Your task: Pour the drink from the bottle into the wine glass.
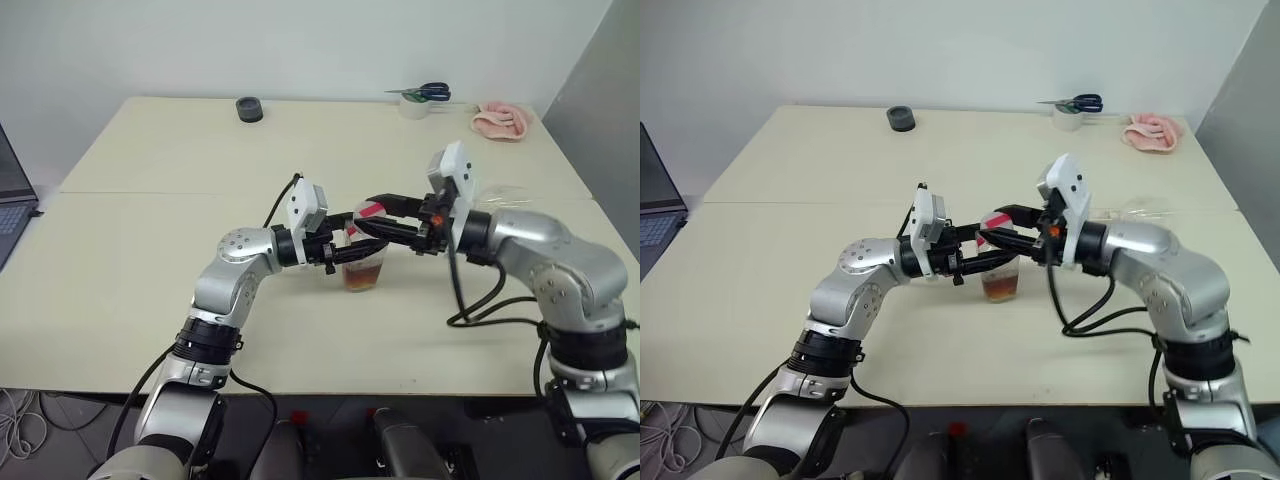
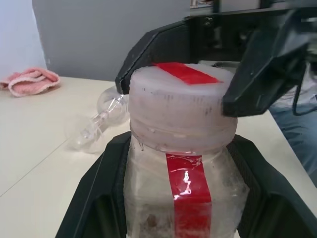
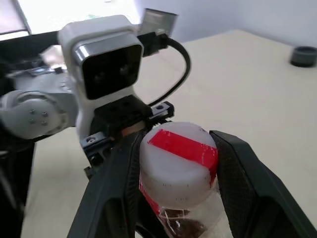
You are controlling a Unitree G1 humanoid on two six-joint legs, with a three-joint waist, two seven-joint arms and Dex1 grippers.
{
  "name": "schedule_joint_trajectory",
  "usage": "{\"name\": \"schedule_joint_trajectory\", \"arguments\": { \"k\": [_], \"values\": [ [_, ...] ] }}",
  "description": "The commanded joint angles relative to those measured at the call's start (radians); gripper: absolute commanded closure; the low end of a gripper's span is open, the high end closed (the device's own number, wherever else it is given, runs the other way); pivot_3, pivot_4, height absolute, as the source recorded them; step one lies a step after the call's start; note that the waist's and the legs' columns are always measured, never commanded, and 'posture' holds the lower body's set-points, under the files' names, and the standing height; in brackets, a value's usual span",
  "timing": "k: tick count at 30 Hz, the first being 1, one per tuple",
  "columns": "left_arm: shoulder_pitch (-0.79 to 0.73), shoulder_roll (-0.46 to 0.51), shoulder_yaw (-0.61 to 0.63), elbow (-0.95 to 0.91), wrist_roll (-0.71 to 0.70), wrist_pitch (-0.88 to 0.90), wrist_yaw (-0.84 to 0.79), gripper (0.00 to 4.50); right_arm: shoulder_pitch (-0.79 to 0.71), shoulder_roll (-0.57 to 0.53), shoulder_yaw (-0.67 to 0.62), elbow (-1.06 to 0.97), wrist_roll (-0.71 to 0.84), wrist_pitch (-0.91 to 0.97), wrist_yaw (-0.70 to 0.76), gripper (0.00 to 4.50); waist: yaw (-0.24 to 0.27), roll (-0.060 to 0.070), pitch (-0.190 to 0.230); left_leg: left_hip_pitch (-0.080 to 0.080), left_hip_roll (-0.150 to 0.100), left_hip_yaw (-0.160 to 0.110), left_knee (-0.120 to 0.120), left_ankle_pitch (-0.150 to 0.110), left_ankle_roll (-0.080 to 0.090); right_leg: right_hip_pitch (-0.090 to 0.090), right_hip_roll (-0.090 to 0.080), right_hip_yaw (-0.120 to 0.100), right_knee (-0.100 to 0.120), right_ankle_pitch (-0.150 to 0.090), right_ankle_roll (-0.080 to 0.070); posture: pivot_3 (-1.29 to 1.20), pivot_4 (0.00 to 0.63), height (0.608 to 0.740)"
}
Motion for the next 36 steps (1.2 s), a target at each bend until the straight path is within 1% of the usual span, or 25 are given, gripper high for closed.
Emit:
{"name": "schedule_joint_trajectory", "arguments": {
  "k": [1,3,5,10,13,15,18,19,21,23,25,28,33,36],
  "values": [
    [-0.031,-0.017,-0.003,-0.029,-0.01,-0.006,0.01,2.31,-0.112,0.028,0.105,0.17,-0.064,-0.186,0.235,2.67,-0.007,0.0,0.0,0.0,0.0,0.0,0.0,0.0,0.0,0.0,0.0,0.0,0.001,0.0,0.0,0.0,0.15,0.74],
    [-0.031,-0.019,-0.004,-0.035,-0.01,-0.004,0.013,2.31,-0.171,0.047,0.117,0.296,-0.102,-0.256,0.309,2.67,-0.011,0.0,0.0,0.0,0.0,-0.001,0.0,0.0,0.0,0.0,0.001,-0.001,0.001,0.0,0.0,0.0,0.15,0.74],
    [-0.028,-0.02,-0.003,-0.04,-0.009,-0.003,0.015,2.31,-0.202,0.058,0.119,0.364,-0.125,-0.295,0.355,2.67,-0.012,0.0,0.0,0.0,0.0,-0.001,0.0,0.0,0.0,0.0,0.001,-0.001,0.001,0.0,0.0,0.0,0.15,0.74],
    [-0.019,-0.017,-0.001,-0.051,-0.007,-0.002,0.017,2.31,-0.208,0.053,0.102,0.38,-0.142,-0.298,0.388,2.67,-0.01,0.0,0.0,-0.001,0.0,-0.001,0.0,0.0,0.0,0.0,-0.001,-0.001,0.001,0.0,-0.001,0.0,0.15,0.74],
    [-0.016,-0.016,0.0,-0.052,-0.007,-0.001,0.017,2.31,-0.201,0.042,0.092,0.354,-0.139,-0.266,0.381,2.67,-0.008,0.0,0.0,-0.001,-0.001,-0.001,0.0,0.0,0.0,0.0,-0.002,-0.001,0.001,0.003,-0.005,0.0,0.15,0.74],
    [-0.016,-0.016,-0.003,-0.045,-0.006,-0.004,0.011,2.31,-0.187,0.028,0.085,0.322,-0.131,-0.235,0.376,1.92,-0.007,0.001,0.0,-0.001,-0.001,-0.001,0.0,0.0,0.0,0.0,-0.002,-0.001,0.001,0.003,-0.004,0.0,0.15,0.74],
    [-0.021,-0.017,-0.006,-0.035,-0.005,-0.008,0.005,2.31,-0.17,0.016,0.068,0.285,-0.124,-0.209,0.359,0.96,-0.006,0.001,0.0,-0.001,-0.001,-0.001,0.0,0.0,0.0,0.0,-0.002,-0.001,0.001,0.002,-0.004,0.0,0.15,0.74],
    [-0.022,-0.018,-0.007,-0.033,-0.005,-0.009,0.004,2.31,-0.166,0.012,0.06,0.272,-0.123,-0.203,0.35,0.56,-0.006,0.001,0.0,-0.001,-0.001,-0.001,0.0,0.0,0.0,0.0,-0.002,-0.001,0.001,0.002,-0.004,0.0,0.15,0.74],
    [-0.025,-0.019,-0.009,-0.03,-0.004,-0.011,0.002,2.31,-0.165,0.002,0.047,0.247,-0.155,-0.214,0.296,0.0,-0.006,0.001,0.0,-0.001,-0.001,-0.001,0.0,0.0,0.0,0.0,-0.002,-0.001,0.002,0.002,-0.004,0.0,0.15,0.74],
    [-0.023,-0.019,-0.01,-0.032,-0.004,-0.012,0.0,2.31,-0.168,-0.016,0.039,0.216,-0.191,-0.218,0.234,0.0,-0.006,0.001,0.0,0.0,-0.001,-0.001,0.0,0.0,0.0,0.0,-0.001,-0.001,0.002,0.0,0.0,0.0,0.15,0.74],
    [-0.023,-0.017,-0.009,-0.031,-0.005,-0.013,-0.002,2.31,-0.164,-0.033,0.013,0.164,-0.198,-0.177,0.164,0.0,-0.005,0.001,0.0,0.0,-0.001,-0.001,0.0,0.0,0.0,0.0,-0.001,-0.001,0.002,0.0,0.0,0.0,0.15,0.74],
    [-0.022,-0.017,-0.008,-0.028,-0.005,-0.015,-0.005,2.32,-0.123,-0.045,-0.028,0.051,-0.16,-0.103,0.092,0.0,-0.004,0.001,0.0,-0.001,-0.001,-0.001,0.0,0.0,0.0,0.0,-0.001,-0.001,0.002,0.0,0.0,0.0,0.15,0.74],
    [-0.028,-0.024,-0.012,-0.019,-0.004,-0.017,-0.007,2.32,-0.012,-0.018,-0.055,-0.18,-0.067,0.039,-0.014,0.0,-0.001,0.001,0.0,-0.001,-0.001,-0.001,0.0,0.0,0.0,0.0,-0.001,-0.001,0.001,0.0,0.0,0.0,0.15,0.74],
    [-0.033,-0.027,-0.014,-0.011,-0.002,-0.019,-0.015,2.32,0.013,0.013,-0.046,-0.218,-0.05,0.074,-0.071,0.0,-0.001,0.001,0.0,-0.001,-0.001,-0.001,0.0,0.0,0.0,0.0,-0.001,-0.001,0.002,0.0,0.0,0.0,0.15,0.74]
  ]
}}
